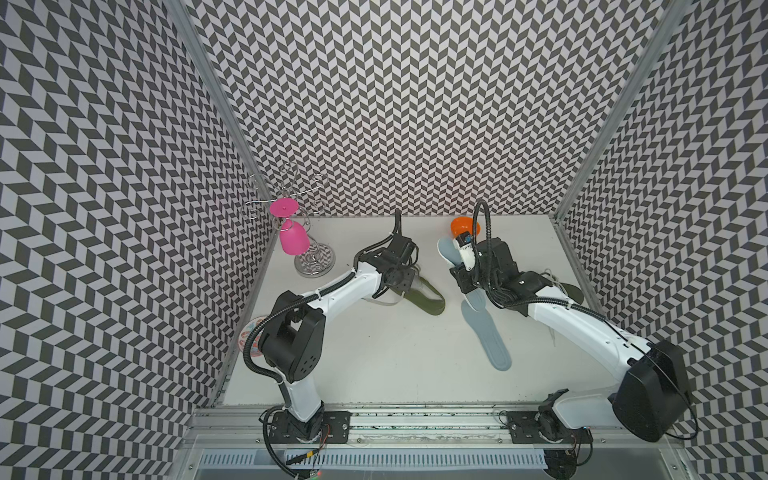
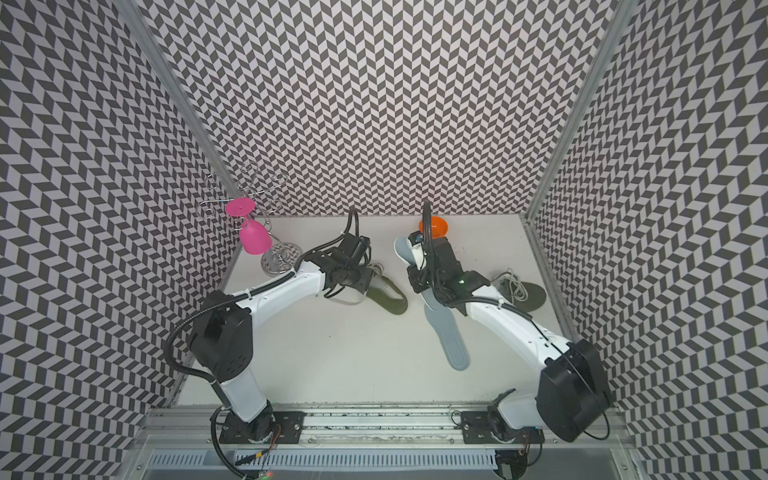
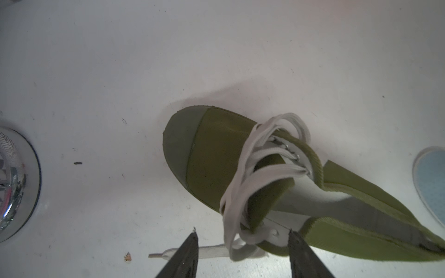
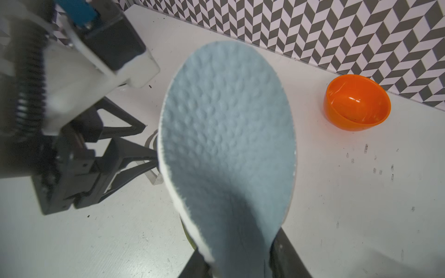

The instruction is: Insert the insole into the shoe

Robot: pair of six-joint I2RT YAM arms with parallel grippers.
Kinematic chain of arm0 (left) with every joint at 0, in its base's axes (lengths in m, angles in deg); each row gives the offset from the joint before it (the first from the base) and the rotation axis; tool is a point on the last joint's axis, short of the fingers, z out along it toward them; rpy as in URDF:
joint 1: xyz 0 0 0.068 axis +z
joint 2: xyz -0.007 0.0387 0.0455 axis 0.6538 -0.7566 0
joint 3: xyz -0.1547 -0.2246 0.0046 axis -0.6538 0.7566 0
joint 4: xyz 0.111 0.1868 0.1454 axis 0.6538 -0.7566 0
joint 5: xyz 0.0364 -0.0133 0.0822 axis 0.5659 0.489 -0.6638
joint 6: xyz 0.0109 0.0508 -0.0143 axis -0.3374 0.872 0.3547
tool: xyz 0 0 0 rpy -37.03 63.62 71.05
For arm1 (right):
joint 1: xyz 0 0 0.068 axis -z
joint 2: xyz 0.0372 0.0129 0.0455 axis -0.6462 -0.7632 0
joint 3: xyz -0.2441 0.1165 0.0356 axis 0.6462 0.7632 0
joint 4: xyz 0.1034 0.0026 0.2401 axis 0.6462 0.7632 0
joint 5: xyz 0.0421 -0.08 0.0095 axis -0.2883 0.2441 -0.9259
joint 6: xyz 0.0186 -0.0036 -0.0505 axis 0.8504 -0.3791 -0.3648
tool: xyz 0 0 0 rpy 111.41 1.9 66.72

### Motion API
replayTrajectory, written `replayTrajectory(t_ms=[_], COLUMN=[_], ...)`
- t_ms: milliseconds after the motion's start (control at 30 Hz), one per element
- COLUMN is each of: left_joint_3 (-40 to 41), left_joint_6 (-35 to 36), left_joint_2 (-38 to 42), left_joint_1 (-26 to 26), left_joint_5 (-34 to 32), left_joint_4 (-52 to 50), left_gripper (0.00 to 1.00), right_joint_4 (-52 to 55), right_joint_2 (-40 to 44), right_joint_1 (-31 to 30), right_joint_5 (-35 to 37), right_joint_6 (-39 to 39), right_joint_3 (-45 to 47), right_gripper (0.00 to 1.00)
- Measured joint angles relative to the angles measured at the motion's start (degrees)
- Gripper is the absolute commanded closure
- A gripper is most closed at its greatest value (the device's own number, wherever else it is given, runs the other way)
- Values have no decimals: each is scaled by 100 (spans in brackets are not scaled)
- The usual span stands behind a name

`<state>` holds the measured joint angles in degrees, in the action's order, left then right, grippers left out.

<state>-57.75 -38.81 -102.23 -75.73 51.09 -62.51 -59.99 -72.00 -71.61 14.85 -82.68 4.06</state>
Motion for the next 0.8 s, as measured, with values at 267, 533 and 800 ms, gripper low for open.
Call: replayTrajectory(t_ms=[267,533,800], left_joint_3=[-487,-769,-728], left_joint_6=[289,584,846], left_joint_2=[-535,-780,-741], left_joint_1=[4,74,310], left_joint_5=[-173,205,1145], left_joint_4=[-173,-227,-70], left_gripper=[49,76,98], right_joint_4=[234,855,1375], right_joint_2=[-146,-212,-243], right_joint_1=[-2,-2,-55], right_joint_5=[-251,-667,-1126], right_joint_6=[42,308,448], right_joint_3=[-11,-262,-201], right_gripper=[64,64,64])
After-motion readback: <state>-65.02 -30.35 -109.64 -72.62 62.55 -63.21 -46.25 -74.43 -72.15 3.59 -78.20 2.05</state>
